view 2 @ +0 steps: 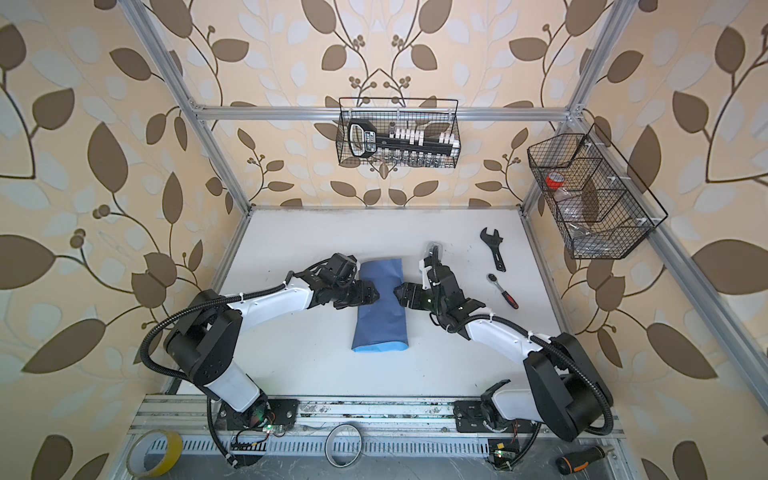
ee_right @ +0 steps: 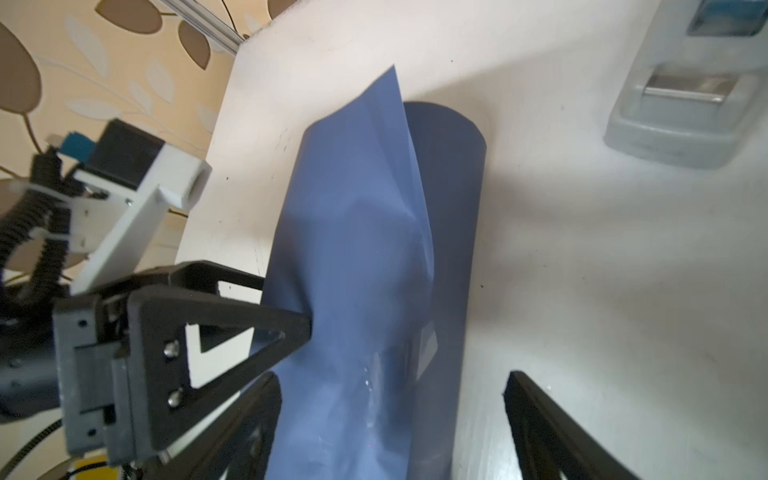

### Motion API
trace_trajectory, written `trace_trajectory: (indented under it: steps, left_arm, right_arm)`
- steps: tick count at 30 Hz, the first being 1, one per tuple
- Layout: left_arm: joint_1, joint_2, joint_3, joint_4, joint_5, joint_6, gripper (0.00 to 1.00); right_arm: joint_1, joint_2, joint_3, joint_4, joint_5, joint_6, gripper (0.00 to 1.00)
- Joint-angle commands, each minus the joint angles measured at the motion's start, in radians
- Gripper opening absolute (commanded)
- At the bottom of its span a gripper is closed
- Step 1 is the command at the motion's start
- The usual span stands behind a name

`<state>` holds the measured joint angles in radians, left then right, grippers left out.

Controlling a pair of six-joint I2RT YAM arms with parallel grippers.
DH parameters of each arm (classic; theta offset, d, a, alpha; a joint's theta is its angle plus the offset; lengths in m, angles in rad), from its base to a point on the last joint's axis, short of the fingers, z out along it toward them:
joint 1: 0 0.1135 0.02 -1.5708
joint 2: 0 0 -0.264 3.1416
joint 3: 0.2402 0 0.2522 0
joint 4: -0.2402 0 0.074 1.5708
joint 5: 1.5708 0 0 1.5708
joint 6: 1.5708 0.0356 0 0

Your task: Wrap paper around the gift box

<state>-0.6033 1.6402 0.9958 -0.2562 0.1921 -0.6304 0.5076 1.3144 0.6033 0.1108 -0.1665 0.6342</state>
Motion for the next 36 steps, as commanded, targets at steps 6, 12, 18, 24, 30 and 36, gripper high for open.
trace_trajectory:
  steps: [6,12,18,24,30,36]
  left_arm:
    - [0.017,-0.151,-0.054,-0.074,0.022,-0.048,0.94]
    - [0.033,-0.139,-0.066,-0.044,0.155,-0.064,0.88]
    - [0.048,-0.071,-0.038,0.024,0.208,-0.072,0.8]
    - [0.087,0.011,0.004,0.066,0.227,-0.076,0.75]
    - [0.139,0.017,0.044,0.063,0.219,-0.048,0.81]
    - [0.138,-0.184,-0.108,0.059,0.148,-0.01,0.92]
  right_arm:
    - [0.03,0.025,-0.038,0.048,-0.022,-0.025,0.87]
    - [0.029,0.123,-0.006,0.129,-0.077,0.025,0.82]
    - [0.034,0.178,0.029,0.154,-0.077,0.049,0.76]
    - [0.034,0.254,0.096,0.189,-0.091,0.086,0.73]
    - [0.021,0.309,0.21,0.138,-0.087,0.045,0.78]
    - [0.024,0.155,0.135,-0.008,0.02,-0.101,0.87]
